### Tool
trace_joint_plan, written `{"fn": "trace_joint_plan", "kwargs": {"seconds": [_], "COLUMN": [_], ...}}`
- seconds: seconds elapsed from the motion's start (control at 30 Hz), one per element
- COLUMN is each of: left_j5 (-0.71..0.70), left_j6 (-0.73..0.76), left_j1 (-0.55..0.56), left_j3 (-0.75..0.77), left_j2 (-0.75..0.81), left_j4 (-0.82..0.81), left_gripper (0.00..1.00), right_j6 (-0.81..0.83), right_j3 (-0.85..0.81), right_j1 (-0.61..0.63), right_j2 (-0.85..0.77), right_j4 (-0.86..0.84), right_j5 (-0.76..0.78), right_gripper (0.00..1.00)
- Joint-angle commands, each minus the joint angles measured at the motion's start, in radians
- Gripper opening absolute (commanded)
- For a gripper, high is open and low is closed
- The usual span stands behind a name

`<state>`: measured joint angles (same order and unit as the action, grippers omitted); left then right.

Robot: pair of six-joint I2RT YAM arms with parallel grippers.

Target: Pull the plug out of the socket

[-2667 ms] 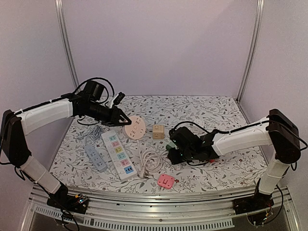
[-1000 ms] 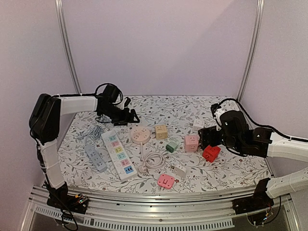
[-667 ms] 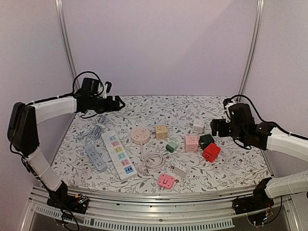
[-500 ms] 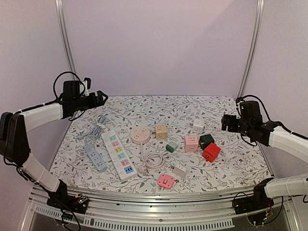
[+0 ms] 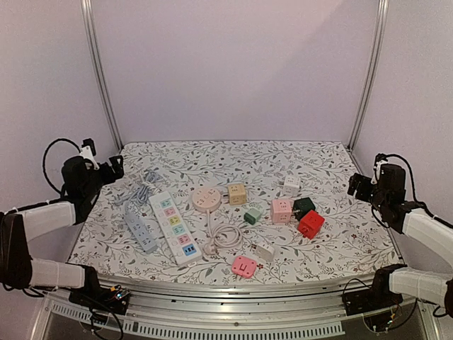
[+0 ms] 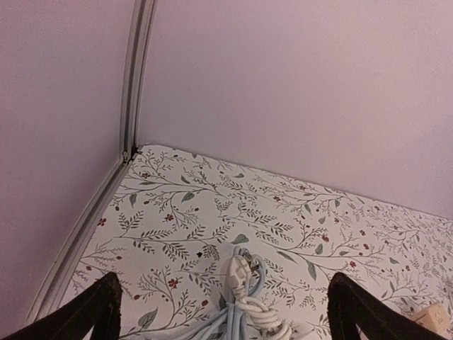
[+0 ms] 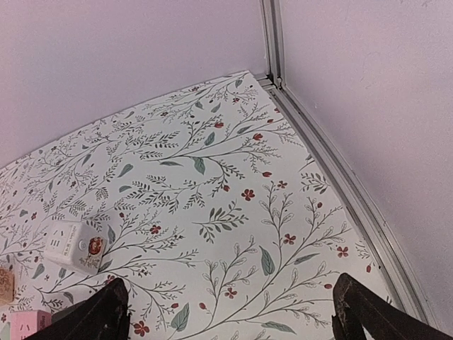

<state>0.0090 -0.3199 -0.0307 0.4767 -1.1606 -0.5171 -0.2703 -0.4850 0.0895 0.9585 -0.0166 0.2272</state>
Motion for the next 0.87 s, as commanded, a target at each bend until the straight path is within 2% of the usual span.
{"fn": "trace_joint_plan", "kwargs": {"seconds": [0.0,0.1,0.23,0.33,0.83], "left_j5": [-0.048,-0.054,-0.053,-0.108,-0.094], "left_j6": [0.09,0.117,0.111,0.088,0.084], "left_j1": [0.015,0.027,0.027,0.027,0.027], "left_j3": [-0.105,-0.185,-0.191,-0.209,-0.202], "left_j2": [0.047,0.097,0.146,0.142,0.093], "left_j4": [-0.112,-0.157,-0.153,-0.143,-0.165], "left_gripper": [1.0,1.0,0.99,1.0,1.0], "right_j6": [0.089,0.115,0.121,0.116,0.117], "right_j3": [0.092,0.12,0.155,0.167,0.18], "right_j1": [-0.003,-0.003,-0.002,-0.002,-0.002], "right_j2": [-0.056,-0.073,-0.092,-0.102,-0.124], "right_j4": [-0.209,-0.235,-0.269,-0.277,-0.276], "right_j5": [-0.003,-0.011,-0.025,-0.033,-0.022], "right_gripper": [0.99,0.99,0.99,0.99,0.99]}}
